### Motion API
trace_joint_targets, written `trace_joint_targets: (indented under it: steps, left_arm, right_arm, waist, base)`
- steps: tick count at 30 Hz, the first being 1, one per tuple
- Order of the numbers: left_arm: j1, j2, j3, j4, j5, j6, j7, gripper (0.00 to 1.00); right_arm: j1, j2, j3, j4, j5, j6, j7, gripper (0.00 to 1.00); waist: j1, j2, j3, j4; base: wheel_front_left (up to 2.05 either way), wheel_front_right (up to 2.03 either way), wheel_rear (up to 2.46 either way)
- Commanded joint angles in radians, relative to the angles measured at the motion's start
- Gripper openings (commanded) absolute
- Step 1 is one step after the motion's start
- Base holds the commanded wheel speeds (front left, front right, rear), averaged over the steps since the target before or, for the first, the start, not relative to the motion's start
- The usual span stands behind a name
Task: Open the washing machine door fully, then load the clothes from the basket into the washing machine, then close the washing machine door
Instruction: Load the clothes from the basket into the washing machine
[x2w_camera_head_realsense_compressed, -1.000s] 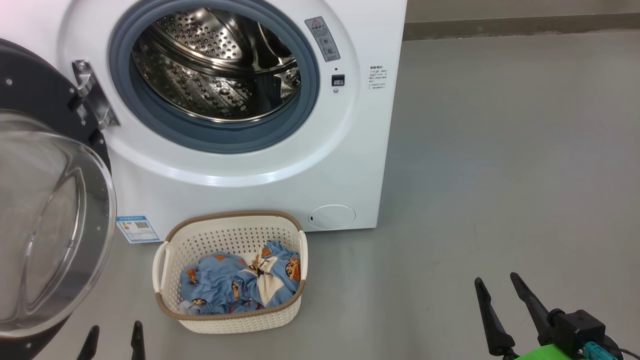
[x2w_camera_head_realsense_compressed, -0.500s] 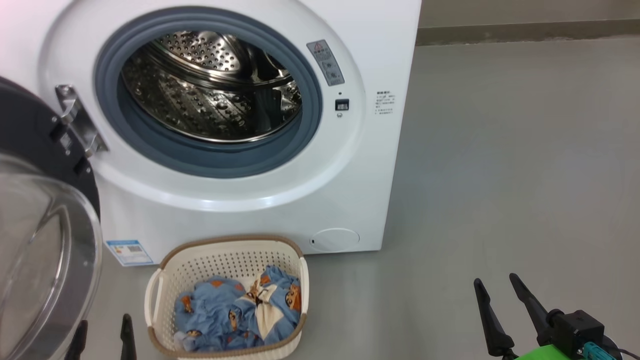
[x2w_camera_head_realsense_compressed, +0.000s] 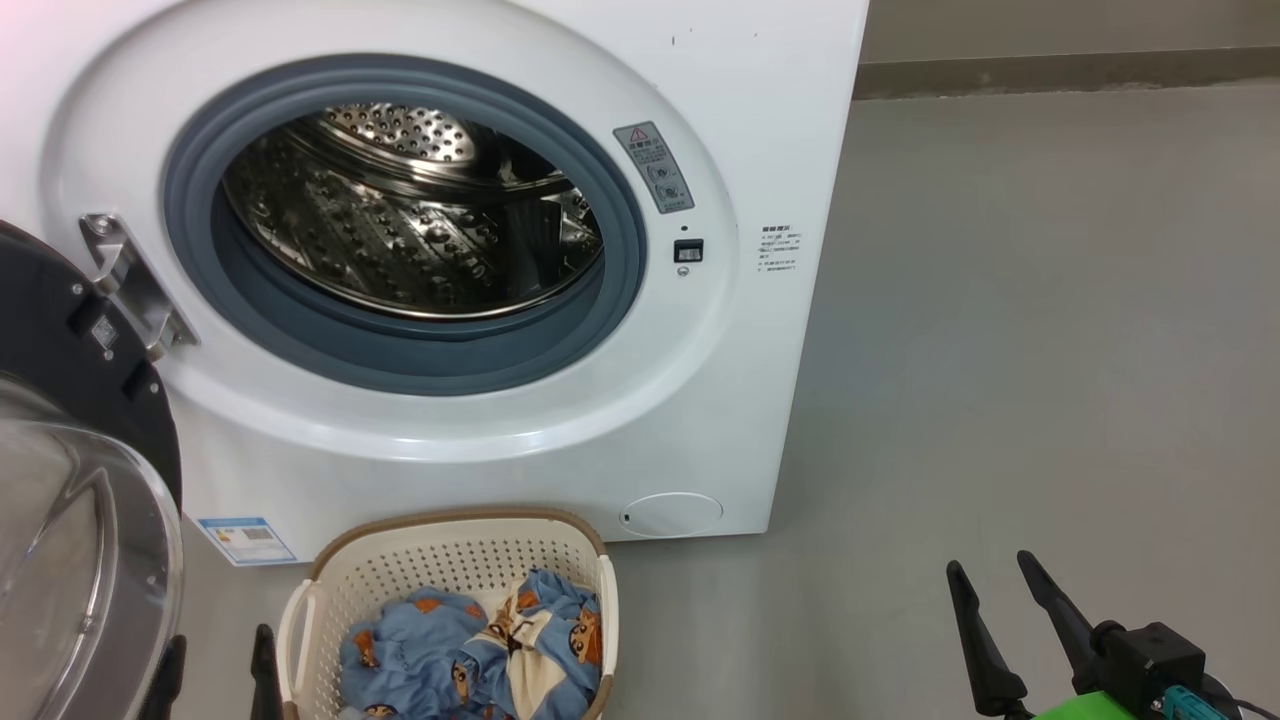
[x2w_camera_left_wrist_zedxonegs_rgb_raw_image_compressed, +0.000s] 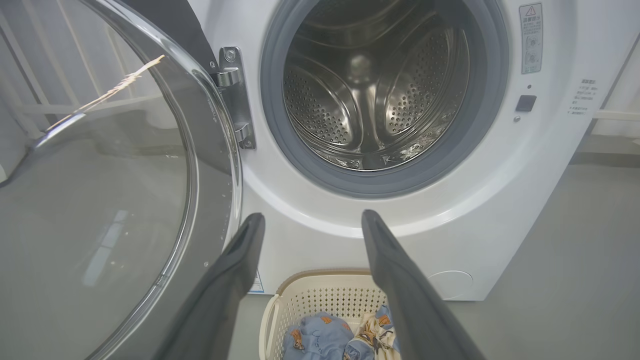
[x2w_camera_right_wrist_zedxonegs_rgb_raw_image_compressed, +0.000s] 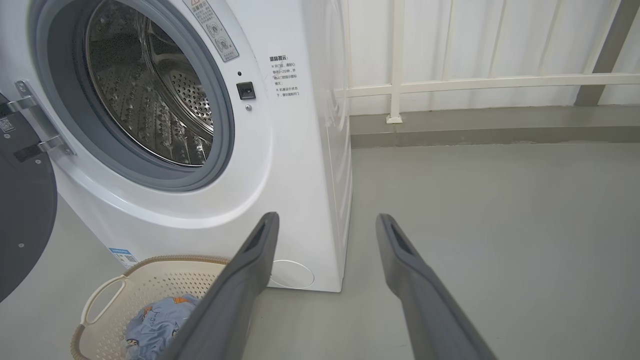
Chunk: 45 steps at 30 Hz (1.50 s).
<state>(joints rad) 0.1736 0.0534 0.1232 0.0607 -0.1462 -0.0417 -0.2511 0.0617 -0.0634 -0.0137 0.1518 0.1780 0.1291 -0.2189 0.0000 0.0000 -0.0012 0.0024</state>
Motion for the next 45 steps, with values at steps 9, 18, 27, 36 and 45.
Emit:
trace_joint_targets:
  steps: [9, 18, 27, 36, 45]
  left_arm:
    - [-0.024, 0.003, 0.018, -0.015, -0.010, -0.020, -0.011, 1.00]
    - [-0.022, 0.001, 0.009, -0.013, -0.007, -0.025, -0.011, 1.00]
    - [-0.023, 0.001, 0.005, -0.016, -0.006, -0.027, -0.011, 1.00]
    - [-0.029, 0.000, -0.006, -0.009, -0.006, -0.026, -0.011, 1.00]
    - [-0.080, -0.001, -0.014, 0.003, -0.014, -0.028, -0.011, 1.00]
  right_arm:
    - [-0.015, -0.010, 0.026, -0.015, -0.002, 0.002, -0.013, 1.00]
    - [-0.007, -0.013, 0.028, -0.015, 0.002, 0.002, -0.014, 1.00]
    - [-0.011, -0.015, 0.029, -0.013, 0.004, 0.002, -0.015, 1.00]
    - [-0.014, -0.013, 0.029, -0.011, 0.007, 0.002, -0.012, 1.00]
    - [-0.040, -0.015, 0.037, -0.023, 0.011, 0.002, -0.018, 1.00]
  waist:
    - [0.0000, 0.0000, -0.004, 0.000]
    - [0.0000, 0.0000, -0.002, 0.004]
    - [0.0000, 0.0000, 0.001, 0.003]
    - [0.0000, 0.0000, 0.028, 0.002]
    - [0.0000, 0.0000, 0.135, -0.010]
  base:
    - [0.00, 0.00, 0.00]
    - [0.00, 0.00, 0.00]
    - [0.00, 0.00, 0.00]
    - [0.00, 0.00, 0.00]
    - [0.00, 0.00, 0.00]
